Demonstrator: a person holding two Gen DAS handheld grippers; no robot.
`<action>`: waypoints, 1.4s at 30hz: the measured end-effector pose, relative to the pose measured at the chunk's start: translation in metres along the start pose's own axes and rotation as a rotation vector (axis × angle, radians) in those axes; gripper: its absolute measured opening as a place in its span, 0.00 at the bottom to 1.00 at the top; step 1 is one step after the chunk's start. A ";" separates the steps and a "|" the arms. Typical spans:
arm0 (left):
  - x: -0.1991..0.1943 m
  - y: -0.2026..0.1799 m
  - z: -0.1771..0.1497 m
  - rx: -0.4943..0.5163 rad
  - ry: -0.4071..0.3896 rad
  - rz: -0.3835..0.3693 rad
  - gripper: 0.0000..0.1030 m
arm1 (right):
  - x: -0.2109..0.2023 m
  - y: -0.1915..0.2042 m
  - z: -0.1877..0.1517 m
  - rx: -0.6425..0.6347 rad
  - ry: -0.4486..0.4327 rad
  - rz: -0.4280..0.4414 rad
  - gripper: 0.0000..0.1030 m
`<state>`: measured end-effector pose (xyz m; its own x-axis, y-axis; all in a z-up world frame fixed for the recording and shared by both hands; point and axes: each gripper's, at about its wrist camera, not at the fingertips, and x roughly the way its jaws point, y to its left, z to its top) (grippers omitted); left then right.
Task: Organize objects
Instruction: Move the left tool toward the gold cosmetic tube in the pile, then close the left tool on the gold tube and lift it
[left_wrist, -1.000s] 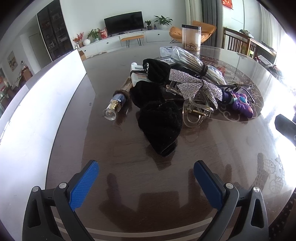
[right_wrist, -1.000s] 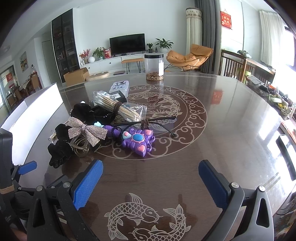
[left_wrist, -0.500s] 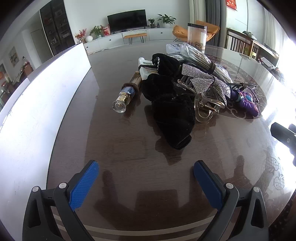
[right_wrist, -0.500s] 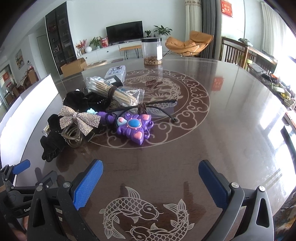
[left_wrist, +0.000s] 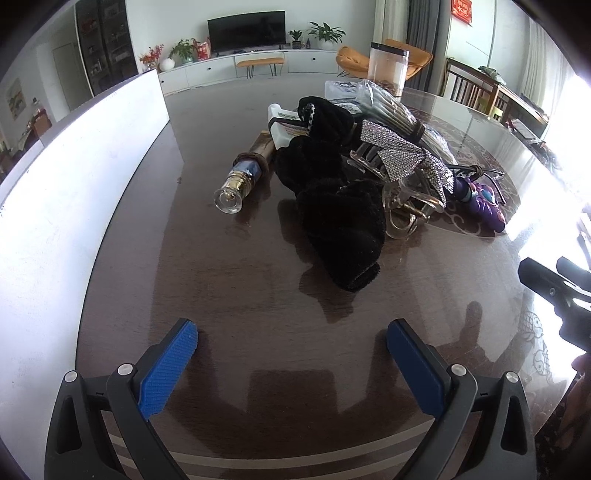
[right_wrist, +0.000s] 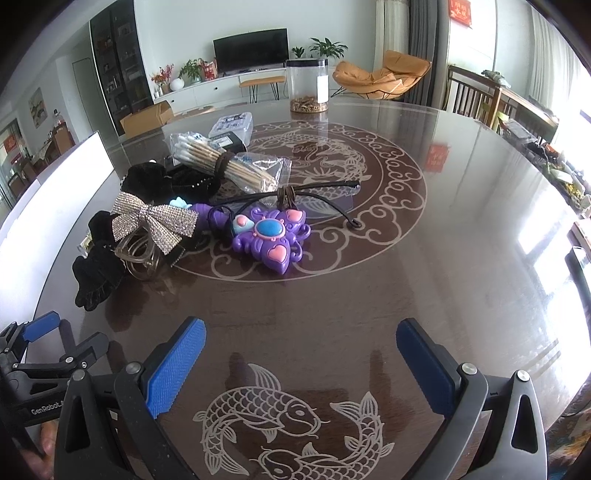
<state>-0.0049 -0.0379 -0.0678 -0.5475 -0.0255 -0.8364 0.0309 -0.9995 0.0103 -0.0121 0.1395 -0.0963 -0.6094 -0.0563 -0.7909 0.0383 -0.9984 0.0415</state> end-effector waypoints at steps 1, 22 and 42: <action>0.000 0.000 0.000 0.004 0.001 -0.002 1.00 | 0.002 0.000 0.000 0.000 0.009 0.000 1.00; -0.012 0.045 0.048 -0.088 0.021 -0.079 1.00 | 0.014 0.000 -0.003 -0.007 0.071 -0.001 1.00; 0.083 0.044 0.130 -0.037 0.156 0.030 1.00 | 0.009 0.002 -0.002 -0.002 0.052 0.005 1.00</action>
<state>-0.1577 -0.0863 -0.0658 -0.4096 -0.0490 -0.9109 0.0774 -0.9968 0.0189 -0.0165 0.1371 -0.1047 -0.5674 -0.0610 -0.8211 0.0429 -0.9981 0.0445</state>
